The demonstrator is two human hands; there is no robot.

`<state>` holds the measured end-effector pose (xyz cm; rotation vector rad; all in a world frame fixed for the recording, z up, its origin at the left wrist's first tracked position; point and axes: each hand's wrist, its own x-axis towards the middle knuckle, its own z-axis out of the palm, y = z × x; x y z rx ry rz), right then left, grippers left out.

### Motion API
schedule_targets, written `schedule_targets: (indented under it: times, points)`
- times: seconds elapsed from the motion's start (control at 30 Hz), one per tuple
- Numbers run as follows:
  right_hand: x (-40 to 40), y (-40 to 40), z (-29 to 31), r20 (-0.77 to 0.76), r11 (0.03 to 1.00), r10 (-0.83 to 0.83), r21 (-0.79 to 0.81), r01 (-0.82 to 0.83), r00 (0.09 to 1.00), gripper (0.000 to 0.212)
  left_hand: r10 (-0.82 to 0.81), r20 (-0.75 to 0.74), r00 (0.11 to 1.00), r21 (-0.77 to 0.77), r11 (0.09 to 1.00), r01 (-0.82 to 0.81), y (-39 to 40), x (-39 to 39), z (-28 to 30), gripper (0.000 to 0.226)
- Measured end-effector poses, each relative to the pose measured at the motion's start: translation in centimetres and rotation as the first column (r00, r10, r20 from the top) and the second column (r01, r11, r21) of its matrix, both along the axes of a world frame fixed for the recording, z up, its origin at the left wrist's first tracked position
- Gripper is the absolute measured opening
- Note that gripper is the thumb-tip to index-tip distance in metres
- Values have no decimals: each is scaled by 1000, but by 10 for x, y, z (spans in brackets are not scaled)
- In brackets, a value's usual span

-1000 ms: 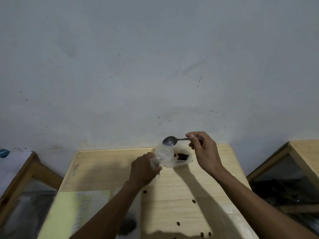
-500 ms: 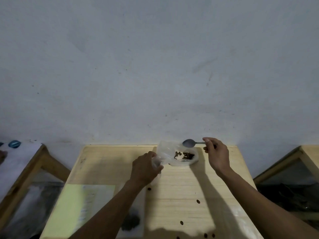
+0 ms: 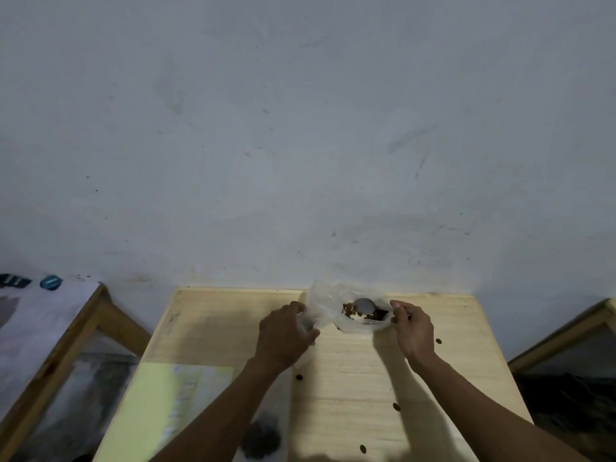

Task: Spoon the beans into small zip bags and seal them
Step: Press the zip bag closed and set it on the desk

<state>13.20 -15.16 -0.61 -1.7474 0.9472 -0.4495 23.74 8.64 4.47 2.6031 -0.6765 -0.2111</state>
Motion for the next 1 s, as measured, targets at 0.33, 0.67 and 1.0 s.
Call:
schedule_targets:
  times: [0.33,0.67,1.0]
  points:
    - [3,-4,7,-45,821,-187,542,181,981,30,9,-12,1000,17,1000,-9,2,-3,-6,58]
    - [3,-9,104,233,895,-124,447,7,965,25,-2,-6,1000,0,1000,2,-8,-5,-1,58]
    - [-10,19,160,137,899,343,-336,-282,929,19,-48,21,999,-67,997,49,-26,-11,10,52]
